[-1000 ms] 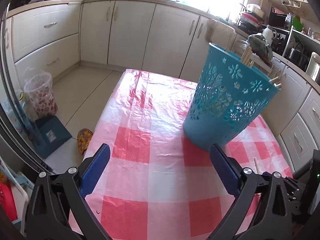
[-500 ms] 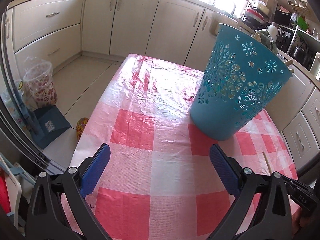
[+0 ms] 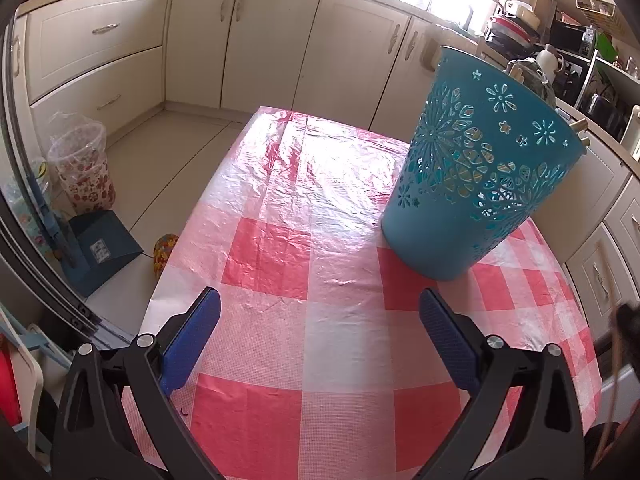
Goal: Organize utensils
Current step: 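Lift the right tool's chopstick over the basket and release it inside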
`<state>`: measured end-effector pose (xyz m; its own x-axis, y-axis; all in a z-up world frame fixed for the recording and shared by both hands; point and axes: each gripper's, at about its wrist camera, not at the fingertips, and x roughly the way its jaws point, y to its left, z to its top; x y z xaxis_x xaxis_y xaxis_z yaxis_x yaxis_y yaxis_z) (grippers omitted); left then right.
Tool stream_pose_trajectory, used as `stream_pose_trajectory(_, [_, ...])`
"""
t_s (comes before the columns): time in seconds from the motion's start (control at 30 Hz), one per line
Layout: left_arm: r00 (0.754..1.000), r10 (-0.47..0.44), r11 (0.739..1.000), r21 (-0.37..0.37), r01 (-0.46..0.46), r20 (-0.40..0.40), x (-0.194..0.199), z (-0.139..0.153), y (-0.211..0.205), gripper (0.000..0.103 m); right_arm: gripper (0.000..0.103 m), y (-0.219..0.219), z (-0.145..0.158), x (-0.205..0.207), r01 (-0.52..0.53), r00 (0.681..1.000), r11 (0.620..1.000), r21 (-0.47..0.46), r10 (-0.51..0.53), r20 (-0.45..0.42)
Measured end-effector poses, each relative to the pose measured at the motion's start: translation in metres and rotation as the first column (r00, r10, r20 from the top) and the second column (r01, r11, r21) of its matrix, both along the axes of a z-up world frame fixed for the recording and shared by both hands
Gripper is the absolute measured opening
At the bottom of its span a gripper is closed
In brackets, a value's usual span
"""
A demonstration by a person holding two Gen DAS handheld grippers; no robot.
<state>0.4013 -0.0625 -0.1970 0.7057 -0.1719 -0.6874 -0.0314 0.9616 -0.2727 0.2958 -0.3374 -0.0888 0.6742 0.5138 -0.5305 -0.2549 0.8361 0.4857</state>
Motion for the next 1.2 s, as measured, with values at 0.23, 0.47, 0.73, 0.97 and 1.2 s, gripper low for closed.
stream_pose_trajectory(0.23, [1.0,-0.008,1.0,0.002,0.008,0.003,0.0,0.001,-0.001,0.095,0.006,0.034,0.121,0.034,-0.054,0.931,0.991,0.121,0.006,0.366])
stream_pose_trajectory(0.47, [1.0,-0.006,1.0,-0.025,0.006,0.012,-0.001,0.001,0.003,0.095,0.006,0.08,0.144,0.102,0.131,0.838,0.99,0.042,-0.133,0.528])
stream_pose_trajectory(0.73, [0.999,-0.021,0.998,-0.054,0.022,0.026,-0.002,0.001,0.004,0.095,0.007,0.086,0.082,0.143,0.228,0.879,0.973,-0.03,-0.193,0.436])
stream_pose_trajectory(0.97, [1.0,-0.009,0.998,-0.067,0.011,0.027,-0.002,0.001,0.007,0.095,0.024,0.087,0.066,0.12,0.175,0.907,0.979,-0.108,-0.118,0.403])
stream_pose_trajectory(1.2, [1.0,0.002,0.999,-0.049,-0.001,0.017,-0.001,0.0,0.006,0.095,0.059,0.077,0.04,0.063,0.126,0.945,0.966,-0.227,-0.047,0.325])
